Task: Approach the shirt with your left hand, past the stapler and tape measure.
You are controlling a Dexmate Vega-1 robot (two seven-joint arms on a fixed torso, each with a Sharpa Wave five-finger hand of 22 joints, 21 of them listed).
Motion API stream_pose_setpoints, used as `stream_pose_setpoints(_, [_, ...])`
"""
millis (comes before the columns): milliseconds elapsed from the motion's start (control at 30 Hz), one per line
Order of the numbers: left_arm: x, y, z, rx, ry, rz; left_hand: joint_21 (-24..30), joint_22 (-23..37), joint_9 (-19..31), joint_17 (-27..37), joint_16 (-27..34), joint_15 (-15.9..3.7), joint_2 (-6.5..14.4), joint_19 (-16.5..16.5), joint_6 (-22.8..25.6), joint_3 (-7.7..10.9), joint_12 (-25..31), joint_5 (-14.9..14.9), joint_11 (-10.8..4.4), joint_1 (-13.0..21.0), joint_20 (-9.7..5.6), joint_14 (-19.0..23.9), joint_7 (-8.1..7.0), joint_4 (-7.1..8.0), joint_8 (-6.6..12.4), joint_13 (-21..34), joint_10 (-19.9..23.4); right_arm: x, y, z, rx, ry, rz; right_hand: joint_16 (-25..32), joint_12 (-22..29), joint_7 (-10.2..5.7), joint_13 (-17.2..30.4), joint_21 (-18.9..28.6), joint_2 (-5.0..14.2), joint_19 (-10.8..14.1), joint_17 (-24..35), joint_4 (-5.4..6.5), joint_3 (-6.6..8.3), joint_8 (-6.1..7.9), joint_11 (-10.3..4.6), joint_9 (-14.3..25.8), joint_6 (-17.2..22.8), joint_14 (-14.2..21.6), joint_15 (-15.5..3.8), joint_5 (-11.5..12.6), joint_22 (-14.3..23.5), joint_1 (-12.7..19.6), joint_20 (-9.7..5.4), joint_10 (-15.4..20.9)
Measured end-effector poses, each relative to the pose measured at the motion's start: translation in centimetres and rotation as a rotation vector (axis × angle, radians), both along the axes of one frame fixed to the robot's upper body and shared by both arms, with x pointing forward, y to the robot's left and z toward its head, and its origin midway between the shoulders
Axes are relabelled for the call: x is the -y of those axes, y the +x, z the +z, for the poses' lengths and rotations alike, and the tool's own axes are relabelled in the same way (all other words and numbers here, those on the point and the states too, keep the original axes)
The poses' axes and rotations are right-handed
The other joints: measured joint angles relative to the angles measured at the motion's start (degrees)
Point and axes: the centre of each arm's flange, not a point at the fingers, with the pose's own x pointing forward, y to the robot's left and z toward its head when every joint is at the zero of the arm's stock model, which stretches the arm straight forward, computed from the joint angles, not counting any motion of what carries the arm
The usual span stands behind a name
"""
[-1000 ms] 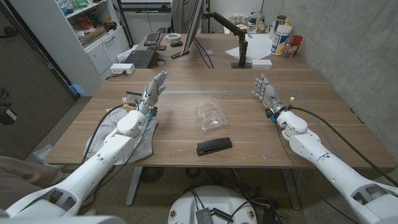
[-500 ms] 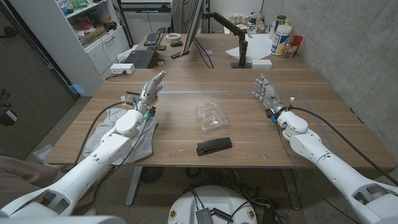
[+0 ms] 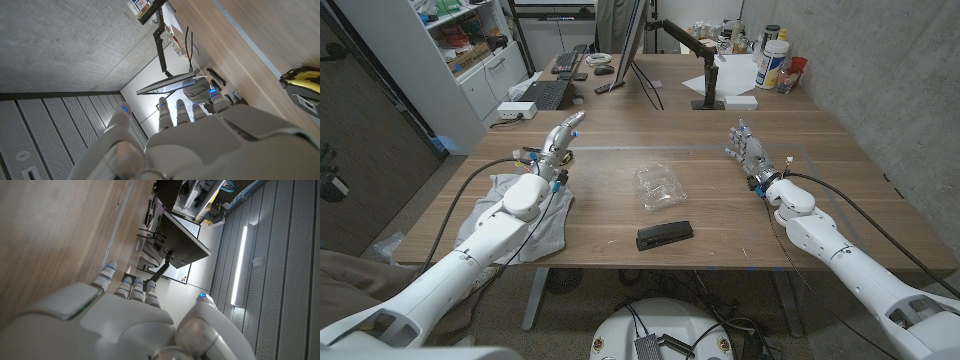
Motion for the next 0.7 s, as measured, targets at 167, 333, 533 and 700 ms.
stream_pose_setpoints(167, [-0.3,-0.6,0.4,0.004,0.039,0.04,0.0,0.0,0.0,0.0,0.0,0.07,0.0,-0.37,-0.31,0.09,0.0,0.0,0.32,0.0,-0.13,-0.44,-0.31,-0.09,0.0,0.0,-0.31,0.1,0.0,-0.1,0.001,-0.001,0.002,0.0,0.0,0.0,0.0,0.0,0.0,-0.42,0.0,0.0,0.0,0.0,0.0,0.0,0.0,-0.68,0.03,0.0,0.0,0.0,-0.42,0.0])
stream_pose_setpoints(333, [-0.8,-1.1,0.7,0.004,0.076,0.076,-0.22,0.0,0.0,0.0,-0.24,0.07,0.09,-1.14,-0.61,-0.03,0.0,0.0,0.13,0.08,-0.27,-0.44,0.0,-0.49,0.0,0.0,-0.94,0.1,0.0,-0.2,0.0,-0.001,0.001,0.0,0.0,0.0,0.0,-0.25,0.0,-2.28,0.01,0.0,0.0,0.0,0.0,0.0,0.0,-2.06,0.0,0.0,0.0,0.0,-0.83,0.0])
stream_pose_setpoints(533, [-1.4,-1.8,1.0,0.002,0.122,0.114,-0.22,0.0,0.0,0.0,-0.24,-0.03,0.22,-1.64,-0.92,-0.03,-0.21,0.0,0.22,0.22,-0.22,-0.54,-0.3,-0.48,0.0,0.0,-1.02,0.3,0.0,-0.3,0.001,-0.001,-0.002,0.0,0.0,0.0,0.01,-0.25,0.0,-2.27,0.01,0.0,0.0,0.0,0.76,0.0,0.0,-2.05,0.0,0.0,0.0,0.0,-0.82,0.3])
stream_pose_setpoints(700, [-1.9,-2.2,1.2,-0.005,0.169,0.148,-0.44,-0.16,0.0,0.01,-0.24,-0.86,-0.07,-3.13,-0.92,-0.03,-0.21,0.0,0.22,0.52,-0.65,-0.98,-0.3,-0.48,0.0,0.0,-1.02,0.4,0.0,-0.4,0.004,-0.003,0.0,0.0,0.0,0.0,0.01,-0.24,0.0,-2.27,0.01,0.0,0.0,0.0,1.37,0.0,0.0,-2.05,0.0,0.0,-0.14,0.0,-0.82,0.33])
